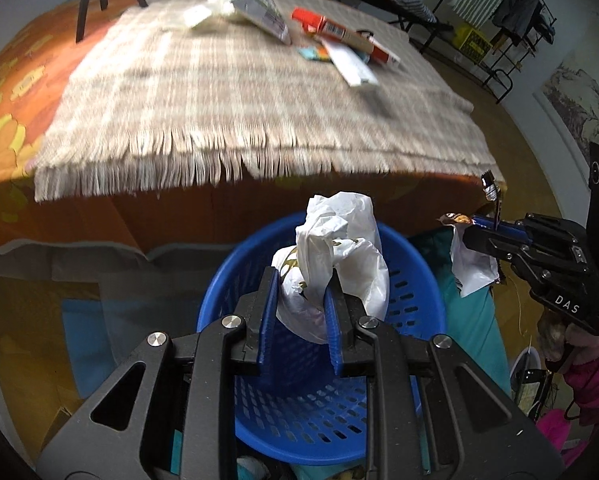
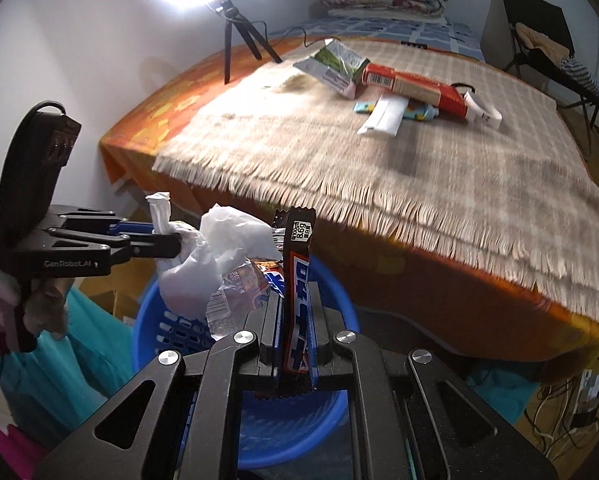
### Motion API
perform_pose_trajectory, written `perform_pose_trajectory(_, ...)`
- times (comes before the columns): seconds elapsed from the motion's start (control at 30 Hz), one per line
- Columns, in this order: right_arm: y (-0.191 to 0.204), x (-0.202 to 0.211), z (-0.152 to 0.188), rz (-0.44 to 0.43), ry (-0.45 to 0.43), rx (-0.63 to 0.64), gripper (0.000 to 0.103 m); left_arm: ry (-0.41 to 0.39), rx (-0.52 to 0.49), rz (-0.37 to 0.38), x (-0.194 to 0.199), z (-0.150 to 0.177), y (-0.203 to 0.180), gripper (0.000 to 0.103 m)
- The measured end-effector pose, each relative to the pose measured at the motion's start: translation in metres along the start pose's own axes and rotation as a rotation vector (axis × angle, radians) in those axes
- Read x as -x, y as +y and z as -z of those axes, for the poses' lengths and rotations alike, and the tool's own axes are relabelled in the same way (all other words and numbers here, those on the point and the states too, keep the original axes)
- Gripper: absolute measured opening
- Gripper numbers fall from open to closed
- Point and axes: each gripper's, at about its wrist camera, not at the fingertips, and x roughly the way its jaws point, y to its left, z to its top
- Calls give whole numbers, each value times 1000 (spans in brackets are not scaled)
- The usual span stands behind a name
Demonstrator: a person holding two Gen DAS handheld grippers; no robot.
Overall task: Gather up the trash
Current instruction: 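Carry both items to the blue basket and open both grippers to drop them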
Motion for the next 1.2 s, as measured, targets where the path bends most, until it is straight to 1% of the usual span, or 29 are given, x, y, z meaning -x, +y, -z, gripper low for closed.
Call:
perform_pose_trajectory(0.1,1,-8,3,-1,22,-2,8,24,-16,-8,-7,4,-1,21)
perform_pose_trajectory(0.23,2,-16,8,-5,48,-11,8,49,-19,-16,-13,8,-1,32)
perform_pose_trajectory(0.27,2,-18,9,-6,56,-12,9,52,-18,-15,-15,8,-1,34)
perform_pose_trajectory(0.3,2,-20,10,-6,67,-13,12,55,-18,-16,-16,9,-1,34)
perform_pose_trajectory(0.33,3,-22,11,-5,75,-13,18,58,-17,-19,-17,9,-1,35)
perform_pose_trajectory(0.37,3,-24,12,-5,81,-13,22,61,-16,-20,-17,9,-1,41)
perform_pose_trajectory(0.4,4,-25,13,-8,88,-11,30,60,-14,-22,-18,9,-1,45)
perform_pose_trajectory(0.43,5,-26,13,-8,93,-10,42,58,-13,-23,-17,8,-1,50)
perform_pose_trajectory(0.47,5,-27,14,-7,96,-8,49,56,-15,-24,-17,8,-2,50)
perform_pose_trajectory(0.5,6,-27,15,-1,96,-6,60,56,-17,-25,-16,7,-2,50)
perform_pose_trajectory(0.53,7,-27,16,4,95,-4,64,54,-19,-28,-16,7,-2,50)
perform_pose_trajectory(0.7,7,-30,16,29,112,-5,64,55,-6,-37,-16,5,2,50)
perform_pose_trajectory(0.73,6,-30,15,31,113,-8,64,54,-3,-38,-16,5,2,53)
perform_pose_trajectory(0.77,5,-30,15,33,113,-12,64,50,2,-40,-15,5,3,58)
perform_pose_trajectory(0.83,2,-30,14,36,112,-23,64,36,8,-47,-12,4,4,65)
perform_pose_trajectory(0.93,-2,-28,11,41,111,-42,65,23,20,-60,-10,0,6,73)
perform_pose_trajectory(1.07,-6,-25,5,50,102,-58,66,13,27,-67,-8,-5,7,73)
perform_pose_trajectory(1.2,-12,-22,-2,56,81,-74,69,4,26,-68,-5,-14,5,75)
